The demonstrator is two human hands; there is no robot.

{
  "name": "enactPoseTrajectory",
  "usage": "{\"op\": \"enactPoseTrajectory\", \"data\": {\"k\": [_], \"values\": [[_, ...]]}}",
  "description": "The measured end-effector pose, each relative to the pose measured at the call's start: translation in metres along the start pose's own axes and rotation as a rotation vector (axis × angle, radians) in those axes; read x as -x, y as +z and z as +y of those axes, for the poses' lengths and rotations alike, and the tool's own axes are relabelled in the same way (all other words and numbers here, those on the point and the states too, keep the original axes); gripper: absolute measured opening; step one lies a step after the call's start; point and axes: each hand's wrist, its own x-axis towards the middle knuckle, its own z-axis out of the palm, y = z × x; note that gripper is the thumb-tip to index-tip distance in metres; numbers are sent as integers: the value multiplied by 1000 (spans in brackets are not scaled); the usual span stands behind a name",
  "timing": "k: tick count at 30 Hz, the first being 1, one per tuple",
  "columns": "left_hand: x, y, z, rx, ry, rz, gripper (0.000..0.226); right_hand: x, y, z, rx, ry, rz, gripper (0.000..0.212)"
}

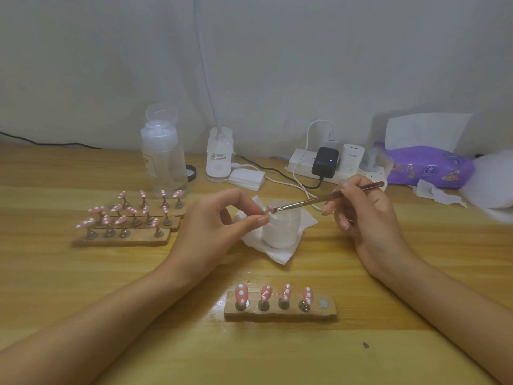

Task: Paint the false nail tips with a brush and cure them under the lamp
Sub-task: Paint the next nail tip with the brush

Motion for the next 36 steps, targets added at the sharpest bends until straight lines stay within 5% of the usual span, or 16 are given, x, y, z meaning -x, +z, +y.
{"op": "enactPoseTrajectory", "data": {"k": [36], "values": [[1, 0, -1, -105, 59, 21, 8, 1, 2, -3, 14, -13, 20, 26]]}}
